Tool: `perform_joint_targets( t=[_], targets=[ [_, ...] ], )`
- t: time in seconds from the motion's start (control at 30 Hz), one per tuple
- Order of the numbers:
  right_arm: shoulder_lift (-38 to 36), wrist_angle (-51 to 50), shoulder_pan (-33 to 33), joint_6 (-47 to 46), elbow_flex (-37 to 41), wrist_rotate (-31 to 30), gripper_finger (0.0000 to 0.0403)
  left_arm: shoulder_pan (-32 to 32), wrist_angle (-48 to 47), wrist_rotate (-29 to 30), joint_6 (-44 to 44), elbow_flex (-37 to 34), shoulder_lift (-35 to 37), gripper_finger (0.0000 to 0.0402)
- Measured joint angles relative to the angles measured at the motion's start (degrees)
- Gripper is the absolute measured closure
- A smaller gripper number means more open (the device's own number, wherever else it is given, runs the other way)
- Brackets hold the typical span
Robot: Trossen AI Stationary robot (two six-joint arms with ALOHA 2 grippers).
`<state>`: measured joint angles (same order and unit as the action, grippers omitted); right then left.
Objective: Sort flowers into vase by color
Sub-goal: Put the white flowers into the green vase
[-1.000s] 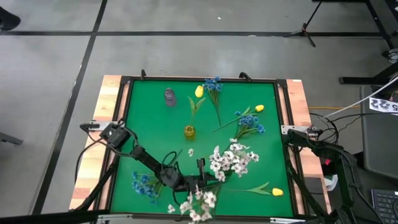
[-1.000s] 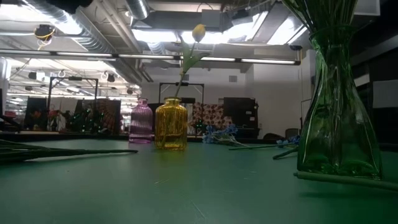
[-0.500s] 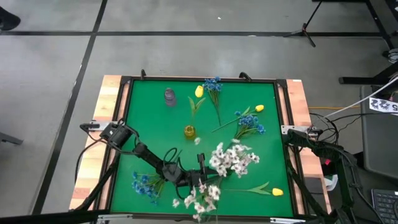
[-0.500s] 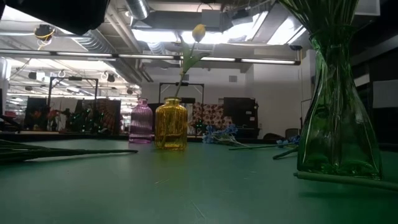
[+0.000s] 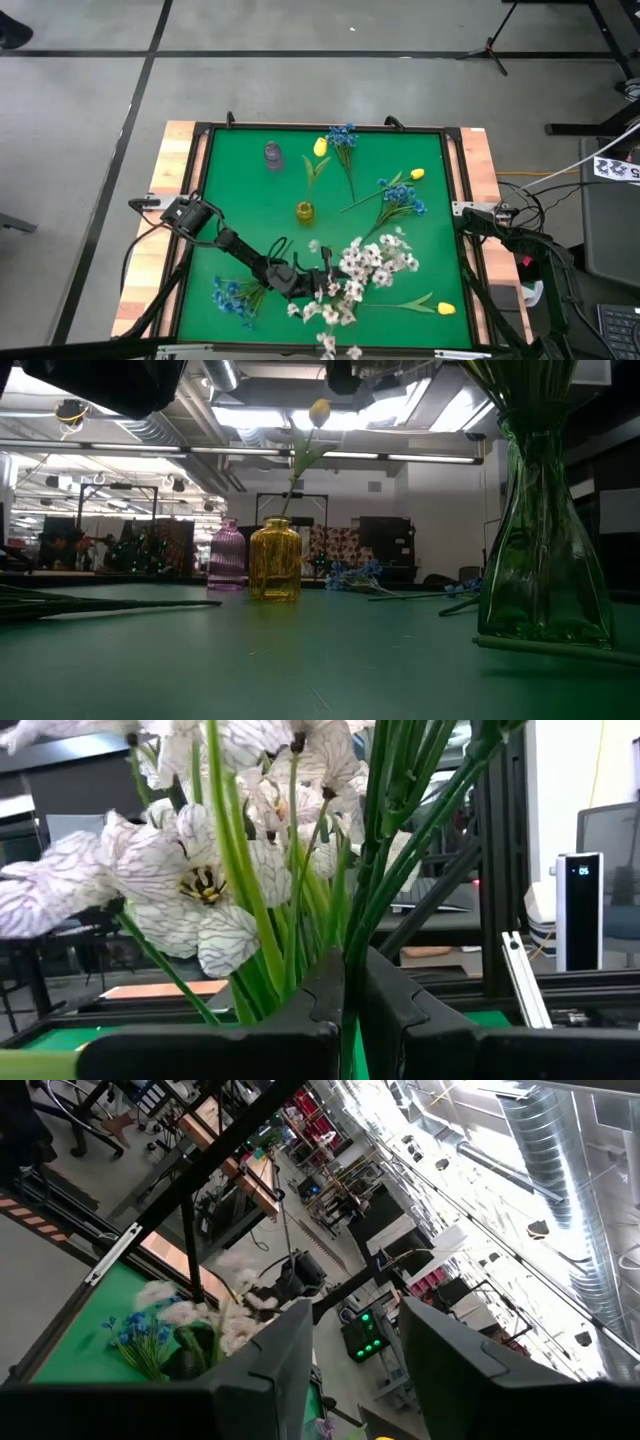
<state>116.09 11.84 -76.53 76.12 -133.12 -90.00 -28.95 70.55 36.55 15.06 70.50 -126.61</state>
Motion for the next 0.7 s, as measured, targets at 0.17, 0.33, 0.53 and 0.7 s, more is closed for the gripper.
perform_joint_targets(
  t=[0.17,0.33,0.53,0.7],
  targets=[
    [0.0,0.0,0.0,0.0,0.0,0.0,0.0251,0.3,-0.8,0.2,-2.7,0.0,0.0,0.0391],
    [0.0,0.0,0.0,0.0,0.0,0.0,0.0251,0.6,-5.8,1.2,-8.2,0.0,0.1,0.0385],
    [0.0,0.0,0.0,0.0,0.0,0.0,0.0251,0.7,-9.7,1.3,-13.2,0.0,0.0,0.0385],
    [0.0,0.0,0.0,0.0,0.0,0.0,0.0251,0.8,-10.1,1.2,-12.9,0.0,0.0,0.0353]
  ],
)
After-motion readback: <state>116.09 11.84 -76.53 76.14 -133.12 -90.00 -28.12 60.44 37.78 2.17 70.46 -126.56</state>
